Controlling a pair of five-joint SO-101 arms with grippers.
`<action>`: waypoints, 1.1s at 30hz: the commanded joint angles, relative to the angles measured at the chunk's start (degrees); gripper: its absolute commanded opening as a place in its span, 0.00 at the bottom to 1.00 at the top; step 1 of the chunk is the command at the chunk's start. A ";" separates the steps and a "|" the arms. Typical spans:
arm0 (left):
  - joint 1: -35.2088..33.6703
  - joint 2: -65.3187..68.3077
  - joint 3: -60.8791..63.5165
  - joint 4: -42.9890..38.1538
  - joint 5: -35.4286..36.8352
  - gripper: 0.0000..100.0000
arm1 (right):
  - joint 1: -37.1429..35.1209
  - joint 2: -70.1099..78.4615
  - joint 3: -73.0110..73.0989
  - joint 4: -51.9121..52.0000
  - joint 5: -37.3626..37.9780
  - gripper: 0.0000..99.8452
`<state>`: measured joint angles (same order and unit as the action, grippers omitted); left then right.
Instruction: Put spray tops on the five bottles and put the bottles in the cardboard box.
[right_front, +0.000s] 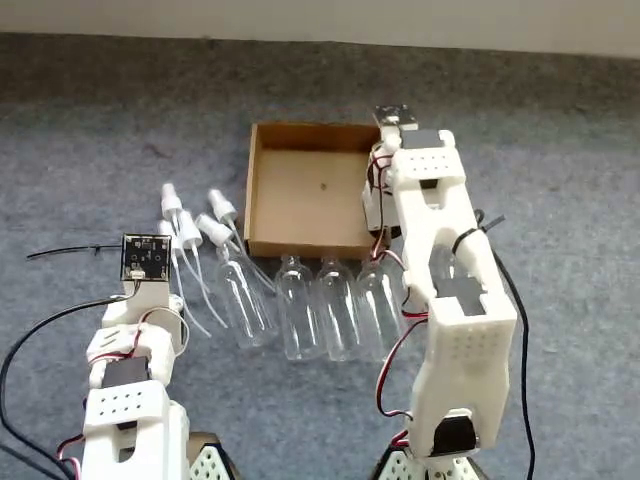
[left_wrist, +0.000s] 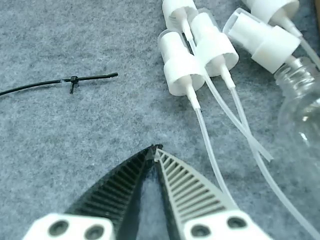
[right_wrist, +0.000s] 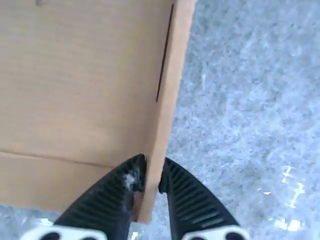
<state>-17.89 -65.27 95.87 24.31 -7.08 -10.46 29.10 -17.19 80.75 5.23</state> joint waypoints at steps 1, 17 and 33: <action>1.01 -0.75 1.10 0.18 -0.18 0.01 | 1.01 -1.27 -1.54 0.84 1.05 0.12; 1.01 -0.75 1.10 0.18 -0.18 0.01 | 11.82 -6.99 -16.66 17.27 10.73 0.26; 1.01 -0.75 1.10 0.18 -0.18 0.01 | 16.40 -5.58 11.65 -2.59 17.32 0.26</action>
<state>-17.89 -65.27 95.87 24.31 -7.08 5.19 24.88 -7.52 82.15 21.76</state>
